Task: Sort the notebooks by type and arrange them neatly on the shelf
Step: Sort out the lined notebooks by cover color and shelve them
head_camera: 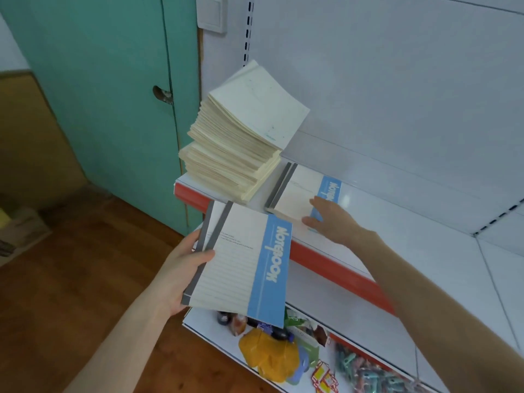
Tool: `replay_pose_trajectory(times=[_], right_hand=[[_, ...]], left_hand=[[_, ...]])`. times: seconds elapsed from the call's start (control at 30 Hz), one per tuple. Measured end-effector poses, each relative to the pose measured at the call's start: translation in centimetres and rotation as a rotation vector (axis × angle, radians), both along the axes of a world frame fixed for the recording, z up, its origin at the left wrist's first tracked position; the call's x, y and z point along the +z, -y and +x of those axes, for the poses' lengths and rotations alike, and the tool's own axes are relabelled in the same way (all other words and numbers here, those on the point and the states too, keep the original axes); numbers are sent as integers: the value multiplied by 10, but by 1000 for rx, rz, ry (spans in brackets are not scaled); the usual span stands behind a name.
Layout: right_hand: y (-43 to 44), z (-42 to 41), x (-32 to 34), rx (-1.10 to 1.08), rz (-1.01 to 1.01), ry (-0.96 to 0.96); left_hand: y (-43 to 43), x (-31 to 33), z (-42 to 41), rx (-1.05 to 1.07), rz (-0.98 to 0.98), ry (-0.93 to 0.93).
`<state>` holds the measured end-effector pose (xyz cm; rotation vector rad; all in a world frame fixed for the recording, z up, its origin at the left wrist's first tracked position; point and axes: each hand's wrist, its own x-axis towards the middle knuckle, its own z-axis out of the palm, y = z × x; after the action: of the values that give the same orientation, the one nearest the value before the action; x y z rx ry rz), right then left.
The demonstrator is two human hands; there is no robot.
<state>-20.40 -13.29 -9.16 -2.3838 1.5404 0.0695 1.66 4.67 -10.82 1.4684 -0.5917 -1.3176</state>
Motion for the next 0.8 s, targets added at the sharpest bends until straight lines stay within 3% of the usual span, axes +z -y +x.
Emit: replay_pose_trajectory(times=[0.1,0.3,0.63,0.7,0.8], right_hand=[[10,-2,-9,84,5,-137],[9,-6,-5,157,-199,-213],[-5,-17,6,99,-376,-202],[-12,-19,9,94,-412,-148],[-26,-23,6,186,-576,94]], left_hand=[[-3,3,3,21,0,32],[-2,7,-1,8,6,38],[3,9,-12,-56,-5,40],[4,7,-12,-56,-8,41],[5,5,-13,-56,-8,35]])
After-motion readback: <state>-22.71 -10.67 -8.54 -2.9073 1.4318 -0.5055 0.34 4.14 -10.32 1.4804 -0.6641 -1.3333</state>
